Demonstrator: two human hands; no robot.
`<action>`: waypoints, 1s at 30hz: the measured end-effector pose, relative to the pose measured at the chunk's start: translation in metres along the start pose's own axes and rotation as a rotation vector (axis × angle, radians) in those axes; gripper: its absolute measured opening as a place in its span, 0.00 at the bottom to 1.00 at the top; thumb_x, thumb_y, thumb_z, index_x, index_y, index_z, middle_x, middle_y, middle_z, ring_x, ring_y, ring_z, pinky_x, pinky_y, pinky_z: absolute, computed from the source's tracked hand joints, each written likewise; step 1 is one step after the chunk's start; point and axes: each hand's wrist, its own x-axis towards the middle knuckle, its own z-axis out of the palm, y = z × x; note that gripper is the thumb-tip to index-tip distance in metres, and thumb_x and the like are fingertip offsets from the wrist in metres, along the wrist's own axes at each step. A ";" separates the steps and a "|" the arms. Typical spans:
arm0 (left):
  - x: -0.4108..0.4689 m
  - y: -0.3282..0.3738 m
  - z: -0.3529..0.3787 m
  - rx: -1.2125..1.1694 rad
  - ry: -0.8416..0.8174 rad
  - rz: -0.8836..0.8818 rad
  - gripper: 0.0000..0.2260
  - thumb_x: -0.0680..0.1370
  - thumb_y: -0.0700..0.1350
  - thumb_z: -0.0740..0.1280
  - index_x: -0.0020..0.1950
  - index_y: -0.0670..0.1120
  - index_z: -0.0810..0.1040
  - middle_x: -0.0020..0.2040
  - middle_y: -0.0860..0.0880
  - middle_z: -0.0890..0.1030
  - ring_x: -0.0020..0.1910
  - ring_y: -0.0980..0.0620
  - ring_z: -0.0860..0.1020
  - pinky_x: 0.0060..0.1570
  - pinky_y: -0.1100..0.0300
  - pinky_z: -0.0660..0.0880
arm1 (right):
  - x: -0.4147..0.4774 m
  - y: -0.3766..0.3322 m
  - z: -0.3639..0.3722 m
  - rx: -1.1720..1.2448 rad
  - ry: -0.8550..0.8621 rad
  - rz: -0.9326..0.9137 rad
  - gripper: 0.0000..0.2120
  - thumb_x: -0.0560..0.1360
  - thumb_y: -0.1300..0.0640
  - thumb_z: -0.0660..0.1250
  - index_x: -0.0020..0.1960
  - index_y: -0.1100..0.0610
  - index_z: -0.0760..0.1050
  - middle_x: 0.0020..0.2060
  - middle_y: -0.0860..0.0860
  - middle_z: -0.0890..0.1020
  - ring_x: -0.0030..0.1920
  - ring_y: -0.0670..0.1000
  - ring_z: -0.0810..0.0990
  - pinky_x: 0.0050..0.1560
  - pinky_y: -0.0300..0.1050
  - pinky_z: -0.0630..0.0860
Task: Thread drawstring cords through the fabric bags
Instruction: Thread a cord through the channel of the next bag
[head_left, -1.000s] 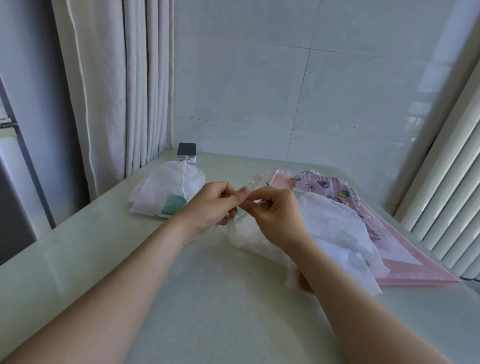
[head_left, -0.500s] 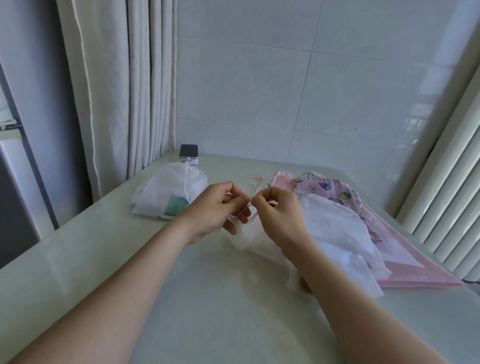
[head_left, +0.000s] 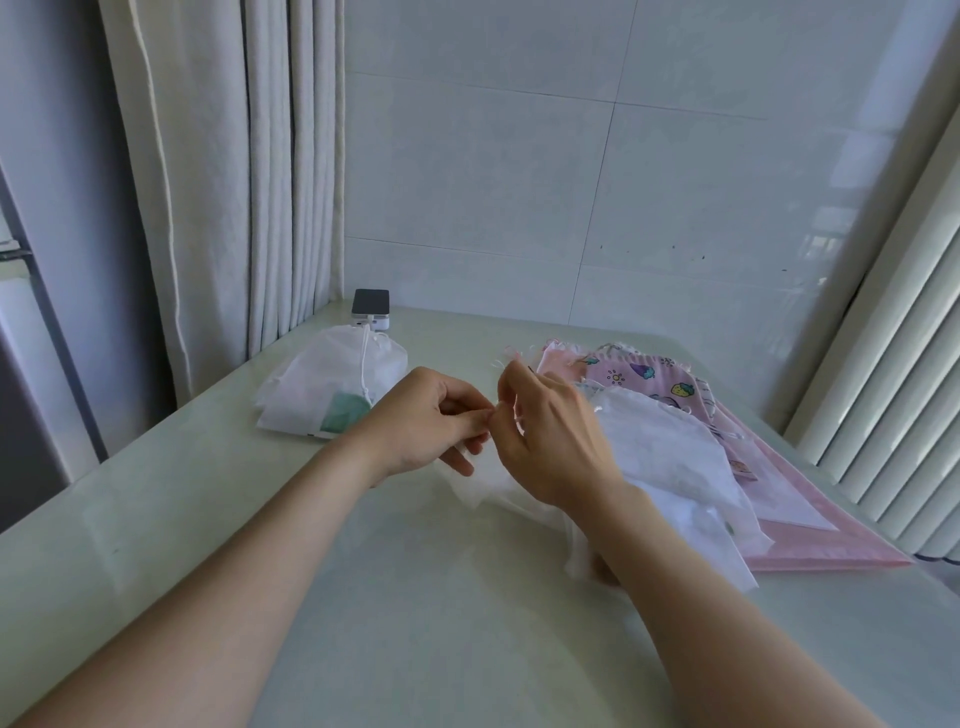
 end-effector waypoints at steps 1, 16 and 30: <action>0.000 0.000 0.001 0.025 -0.011 -0.004 0.07 0.82 0.41 0.71 0.51 0.39 0.86 0.37 0.44 0.80 0.36 0.53 0.80 0.37 0.55 0.82 | 0.000 0.000 0.001 0.004 -0.001 0.035 0.06 0.76 0.54 0.64 0.44 0.54 0.69 0.32 0.46 0.73 0.36 0.54 0.73 0.34 0.48 0.63; -0.001 -0.003 -0.005 0.260 0.084 -0.022 0.05 0.80 0.47 0.74 0.46 0.48 0.86 0.34 0.48 0.81 0.31 0.46 0.84 0.37 0.51 0.84 | 0.008 -0.001 -0.014 0.633 -0.077 0.529 0.17 0.78 0.53 0.69 0.32 0.58 0.79 0.26 0.53 0.67 0.29 0.51 0.66 0.34 0.49 0.66; -0.005 0.003 0.001 0.319 -0.039 -0.024 0.06 0.79 0.47 0.75 0.42 0.47 0.88 0.34 0.50 0.83 0.32 0.49 0.84 0.39 0.53 0.85 | 0.009 -0.003 -0.017 1.030 0.046 0.654 0.16 0.85 0.49 0.65 0.48 0.60 0.81 0.39 0.54 0.86 0.41 0.53 0.85 0.40 0.47 0.79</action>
